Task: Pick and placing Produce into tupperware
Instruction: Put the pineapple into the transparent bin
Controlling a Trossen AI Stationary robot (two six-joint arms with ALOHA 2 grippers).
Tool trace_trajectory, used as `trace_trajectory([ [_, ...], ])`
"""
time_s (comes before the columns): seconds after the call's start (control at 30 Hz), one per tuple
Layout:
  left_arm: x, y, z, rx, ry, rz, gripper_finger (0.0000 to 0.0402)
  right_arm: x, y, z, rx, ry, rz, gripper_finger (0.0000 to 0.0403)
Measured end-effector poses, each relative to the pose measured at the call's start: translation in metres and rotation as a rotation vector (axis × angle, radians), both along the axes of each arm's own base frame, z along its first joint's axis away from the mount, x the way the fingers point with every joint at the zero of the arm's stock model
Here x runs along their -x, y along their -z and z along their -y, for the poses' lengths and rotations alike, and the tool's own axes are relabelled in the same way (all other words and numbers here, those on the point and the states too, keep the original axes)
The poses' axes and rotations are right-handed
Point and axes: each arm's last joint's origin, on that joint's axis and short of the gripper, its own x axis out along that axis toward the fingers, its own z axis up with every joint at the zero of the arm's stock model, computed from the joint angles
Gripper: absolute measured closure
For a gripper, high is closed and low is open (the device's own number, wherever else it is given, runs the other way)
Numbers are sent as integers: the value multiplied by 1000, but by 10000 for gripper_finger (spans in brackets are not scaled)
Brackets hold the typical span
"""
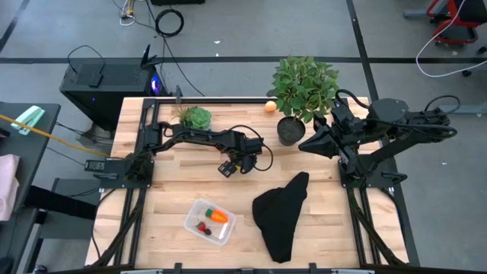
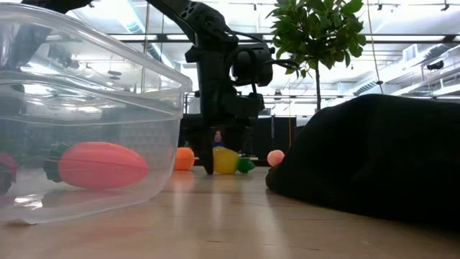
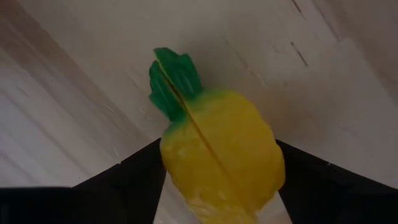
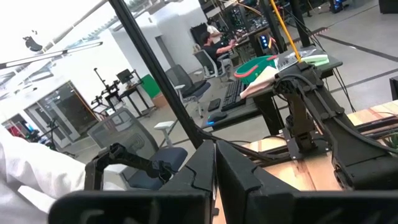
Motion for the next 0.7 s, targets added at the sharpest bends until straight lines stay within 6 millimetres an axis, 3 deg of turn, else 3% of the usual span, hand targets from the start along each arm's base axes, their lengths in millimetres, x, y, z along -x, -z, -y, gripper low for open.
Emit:
trace_trajectory([
  [0.2,0,0,4,-37,-65,2,161,0,0,0,6,0,1,380],
  [0.4,3,-7,16,-49,-61,-19,154,0,0,0,8,0,0,380],
  [0.53,7,-28,29,-46,-37,16,158,0,0,0,18,0,3,380],
  [0.7,10,-70,48,62,-64,9,161,0,0,0,26,0,3,380],
])
